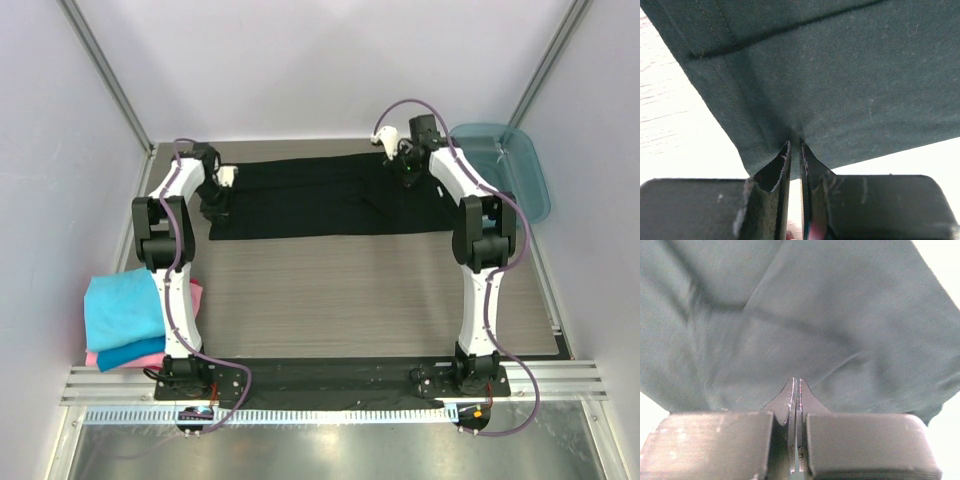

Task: Fold and stack the t-shirts
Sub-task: Fold the tshirt

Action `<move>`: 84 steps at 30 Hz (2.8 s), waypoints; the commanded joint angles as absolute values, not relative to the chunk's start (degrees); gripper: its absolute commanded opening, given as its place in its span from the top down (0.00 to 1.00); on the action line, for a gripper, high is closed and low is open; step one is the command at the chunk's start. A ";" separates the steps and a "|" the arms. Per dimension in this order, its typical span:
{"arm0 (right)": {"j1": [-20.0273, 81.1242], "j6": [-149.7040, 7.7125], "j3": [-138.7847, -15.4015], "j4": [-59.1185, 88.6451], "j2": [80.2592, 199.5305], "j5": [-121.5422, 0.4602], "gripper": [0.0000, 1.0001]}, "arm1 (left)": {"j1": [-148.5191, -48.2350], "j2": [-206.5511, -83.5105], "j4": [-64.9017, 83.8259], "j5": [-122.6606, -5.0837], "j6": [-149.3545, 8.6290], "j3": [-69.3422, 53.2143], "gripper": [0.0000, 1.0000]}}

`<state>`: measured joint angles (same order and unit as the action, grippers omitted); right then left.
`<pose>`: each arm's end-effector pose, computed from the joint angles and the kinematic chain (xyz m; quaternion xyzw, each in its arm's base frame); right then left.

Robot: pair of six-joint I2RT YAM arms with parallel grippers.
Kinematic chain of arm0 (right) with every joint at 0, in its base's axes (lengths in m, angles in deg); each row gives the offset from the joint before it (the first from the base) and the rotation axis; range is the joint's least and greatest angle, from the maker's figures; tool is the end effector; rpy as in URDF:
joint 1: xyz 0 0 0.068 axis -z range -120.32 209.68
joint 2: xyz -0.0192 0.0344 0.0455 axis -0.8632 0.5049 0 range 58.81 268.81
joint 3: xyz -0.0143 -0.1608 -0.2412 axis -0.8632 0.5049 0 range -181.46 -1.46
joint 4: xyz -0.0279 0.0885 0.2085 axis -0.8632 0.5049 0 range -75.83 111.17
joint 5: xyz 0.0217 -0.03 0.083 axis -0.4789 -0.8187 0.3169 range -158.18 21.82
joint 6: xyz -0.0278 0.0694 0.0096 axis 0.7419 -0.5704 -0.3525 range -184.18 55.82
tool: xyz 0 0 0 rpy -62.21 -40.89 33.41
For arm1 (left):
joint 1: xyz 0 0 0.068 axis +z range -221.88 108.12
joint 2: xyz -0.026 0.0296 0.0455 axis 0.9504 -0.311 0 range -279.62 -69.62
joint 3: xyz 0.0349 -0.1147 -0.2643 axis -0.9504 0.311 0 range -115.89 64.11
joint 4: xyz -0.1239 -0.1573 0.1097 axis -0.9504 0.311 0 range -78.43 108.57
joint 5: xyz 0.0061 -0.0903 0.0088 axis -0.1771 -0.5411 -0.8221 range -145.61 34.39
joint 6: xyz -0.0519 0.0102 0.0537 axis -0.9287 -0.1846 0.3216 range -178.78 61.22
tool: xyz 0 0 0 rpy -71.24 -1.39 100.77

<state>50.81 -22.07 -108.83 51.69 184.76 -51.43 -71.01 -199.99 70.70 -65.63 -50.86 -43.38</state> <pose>0.4696 0.0918 0.2201 -0.4456 0.8360 0.0510 0.3163 0.4379 -0.0043 0.1670 0.0672 0.9915 -0.0815 0.0758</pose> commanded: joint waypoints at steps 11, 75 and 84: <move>50.36 -26.83 -126.20 54.86 190.76 -51.13 0.62 | -71.26 -196.01 71.77 -63.52 -49.20 -41.89 0.85; 46.84 -19.53 -98.14 52.58 177.73 -49.64 0.99 | -71.35 -197.94 71.15 -60.71 -49.29 -41.98 0.83; 46.58 -20.41 -96.38 53.10 177.38 -49.46 0.73 | -71.35 -198.03 70.98 -60.71 -49.47 -42.15 0.83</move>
